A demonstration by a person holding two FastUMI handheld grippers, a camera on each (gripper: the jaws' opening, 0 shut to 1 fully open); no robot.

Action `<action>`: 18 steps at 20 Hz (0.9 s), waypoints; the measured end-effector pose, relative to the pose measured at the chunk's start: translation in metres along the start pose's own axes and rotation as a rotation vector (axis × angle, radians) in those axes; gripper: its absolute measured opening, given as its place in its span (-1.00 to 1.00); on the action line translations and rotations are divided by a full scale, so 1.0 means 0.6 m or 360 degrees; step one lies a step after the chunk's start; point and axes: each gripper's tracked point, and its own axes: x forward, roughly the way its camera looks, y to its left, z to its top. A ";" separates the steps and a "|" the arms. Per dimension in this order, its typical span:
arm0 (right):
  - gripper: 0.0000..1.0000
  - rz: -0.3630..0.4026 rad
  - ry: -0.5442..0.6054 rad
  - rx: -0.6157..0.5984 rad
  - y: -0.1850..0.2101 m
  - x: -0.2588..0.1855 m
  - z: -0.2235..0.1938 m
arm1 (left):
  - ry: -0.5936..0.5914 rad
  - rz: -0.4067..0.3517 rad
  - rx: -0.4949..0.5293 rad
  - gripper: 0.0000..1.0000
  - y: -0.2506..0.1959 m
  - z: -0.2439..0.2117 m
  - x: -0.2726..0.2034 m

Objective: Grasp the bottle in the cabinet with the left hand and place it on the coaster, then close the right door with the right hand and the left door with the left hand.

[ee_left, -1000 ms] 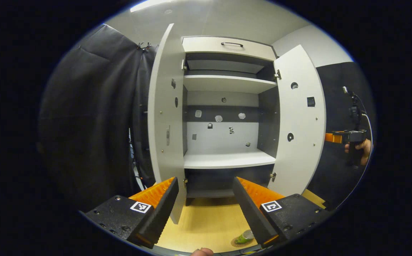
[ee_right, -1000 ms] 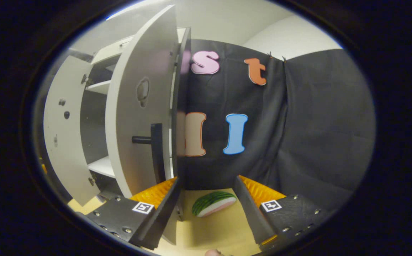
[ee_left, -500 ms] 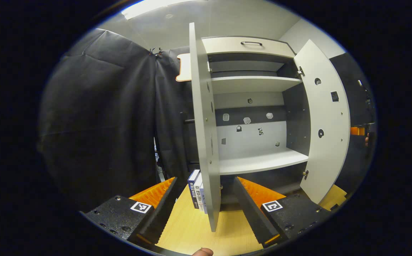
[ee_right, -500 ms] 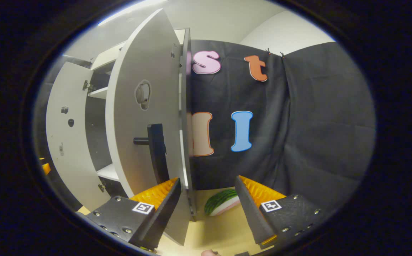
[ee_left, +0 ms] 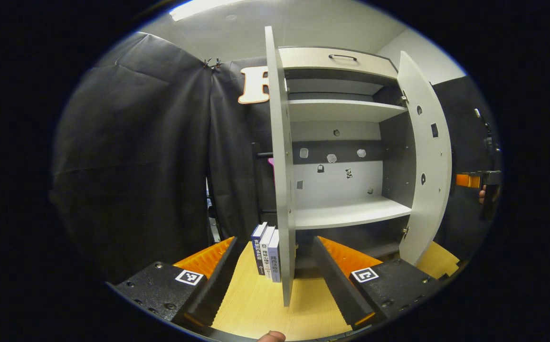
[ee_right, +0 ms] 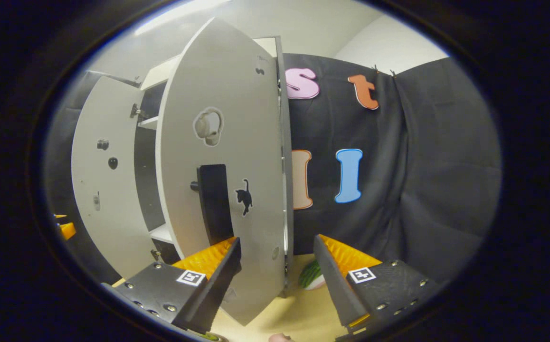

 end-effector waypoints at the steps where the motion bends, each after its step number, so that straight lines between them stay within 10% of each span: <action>1: 0.88 0.0009 0.0005 -0.0005 0.011 0.005 -0.002 | 0.0004 0.0006 -0.0021 0.94 0.008 0.003 0.001; 18: 0.90 0.0117 0.0076 0.0013 0.117 -0.007 -0.056 | 0.0012 0.0352 -0.0092 0.93 0.238 0.046 0.049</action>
